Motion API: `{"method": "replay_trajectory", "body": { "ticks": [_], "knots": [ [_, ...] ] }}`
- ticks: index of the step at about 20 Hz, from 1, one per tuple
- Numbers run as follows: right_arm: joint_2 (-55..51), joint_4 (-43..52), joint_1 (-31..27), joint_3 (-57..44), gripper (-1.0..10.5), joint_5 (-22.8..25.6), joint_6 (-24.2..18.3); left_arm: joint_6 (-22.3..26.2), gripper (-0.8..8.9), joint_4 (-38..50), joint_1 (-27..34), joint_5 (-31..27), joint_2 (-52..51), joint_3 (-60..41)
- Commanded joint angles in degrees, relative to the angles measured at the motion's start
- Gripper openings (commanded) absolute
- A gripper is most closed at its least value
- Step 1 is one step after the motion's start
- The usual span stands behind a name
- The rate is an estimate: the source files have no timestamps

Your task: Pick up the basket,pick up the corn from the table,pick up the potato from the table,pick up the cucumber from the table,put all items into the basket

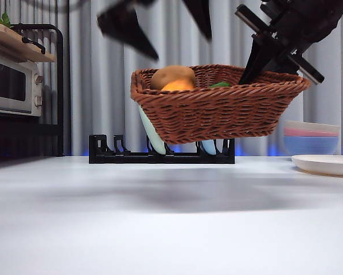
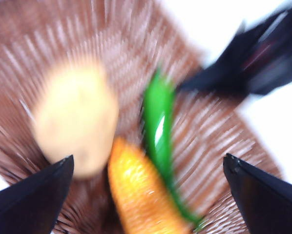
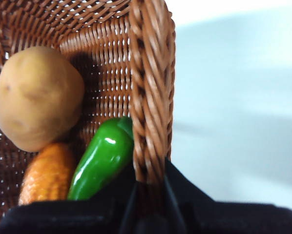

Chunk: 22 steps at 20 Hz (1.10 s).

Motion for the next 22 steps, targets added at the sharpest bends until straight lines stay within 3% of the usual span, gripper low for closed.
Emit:
{"method": "replay_trajectory", "body": {
  "ticks": [1,6,10,14,15,18,20,22],
  "knots": [
    [3.4,0.9,0.2,0.5,-0.1,-0.5,2.9,1.9,6.33,-2.4,-0.2,0.1,-3.8,5.6],
    [11.0,2.1,0.7,0.5,-0.1,-4.1,5.6,3.5,6.32,-4.6,-0.2,0.0,-9.2,12.9],
    [14.4,2.0,1.7,0.5,0.3,-2.5,5.8,4.7,6.33,-4.8,0.0,-0.4,-11.2,13.2],
    [14.3,1.3,2.0,0.5,4.7,-0.2,6.6,5.2,6.32,-5.4,0.0,-0.7,-11.3,13.2],
    [14.1,0.6,1.9,0.5,5.1,-0.2,6.6,6.2,6.32,-5.4,0.0,-1.6,-11.3,13.2],
    [12.9,-1.6,0.9,0.5,5.1,0.0,5.4,9.0,6.11,-7.3,0.0,-5.0,-11.3,13.2],
    [10.6,-3.0,0.1,0.5,5.0,0.0,4.0,12.3,4.38,-10.4,0.9,-8.7,-11.2,13.2],
    [7.0,-4.1,-0.5,0.5,5.0,0.0,1.2,15.5,0.42,-13.9,2.6,-14.2,-11.2,13.0]
  ]
}}
